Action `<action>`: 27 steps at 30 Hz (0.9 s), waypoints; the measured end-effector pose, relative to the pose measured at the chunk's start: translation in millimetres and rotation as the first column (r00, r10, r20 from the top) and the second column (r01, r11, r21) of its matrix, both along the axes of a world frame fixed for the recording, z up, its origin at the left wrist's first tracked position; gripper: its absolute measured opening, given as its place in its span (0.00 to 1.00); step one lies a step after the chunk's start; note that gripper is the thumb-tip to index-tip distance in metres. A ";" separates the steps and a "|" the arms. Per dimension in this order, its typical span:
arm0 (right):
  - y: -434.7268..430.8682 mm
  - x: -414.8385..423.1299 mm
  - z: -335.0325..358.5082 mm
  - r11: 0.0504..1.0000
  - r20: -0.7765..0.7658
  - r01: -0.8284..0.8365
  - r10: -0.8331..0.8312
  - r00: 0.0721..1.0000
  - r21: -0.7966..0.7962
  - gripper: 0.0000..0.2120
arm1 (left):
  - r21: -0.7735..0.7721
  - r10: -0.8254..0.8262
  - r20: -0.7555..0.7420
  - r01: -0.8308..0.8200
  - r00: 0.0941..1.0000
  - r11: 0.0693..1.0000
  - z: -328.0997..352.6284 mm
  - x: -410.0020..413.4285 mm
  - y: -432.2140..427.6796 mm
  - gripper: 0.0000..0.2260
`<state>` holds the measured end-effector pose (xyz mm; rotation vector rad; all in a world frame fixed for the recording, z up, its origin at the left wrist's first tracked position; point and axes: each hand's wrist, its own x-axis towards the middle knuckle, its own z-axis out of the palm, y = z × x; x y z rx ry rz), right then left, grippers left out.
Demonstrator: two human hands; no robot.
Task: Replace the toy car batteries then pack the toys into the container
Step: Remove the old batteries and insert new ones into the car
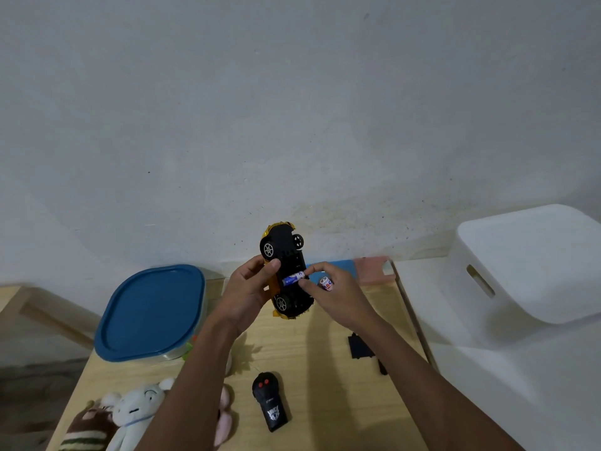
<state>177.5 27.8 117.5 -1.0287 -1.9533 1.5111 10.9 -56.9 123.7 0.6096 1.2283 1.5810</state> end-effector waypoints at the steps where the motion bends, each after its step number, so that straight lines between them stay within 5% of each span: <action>1: -0.2 -0.3 0.2 0.999 -0.024 0.009 -0.009 1.000 -0.033 0.08 | 0.003 -0.003 -0.003 0.003 1.000 1.000 -0.2 0.7 0.0 0.17; 10: -2.2 1.2 -5.7 0.987 -0.087 0.053 -0.067 0.994 -0.153 0.08 | 0.001 -0.012 -0.049 0.012 0.999 1.000 -2.8 6.2 2.3 0.15; 27: 8.7 5.4 1.2 1.000 -0.076 -0.007 0.007 0.997 0.009 0.07 | -0.014 -0.034 0.058 0.035 0.998 0.999 -0.2 -2.0 1.1 0.27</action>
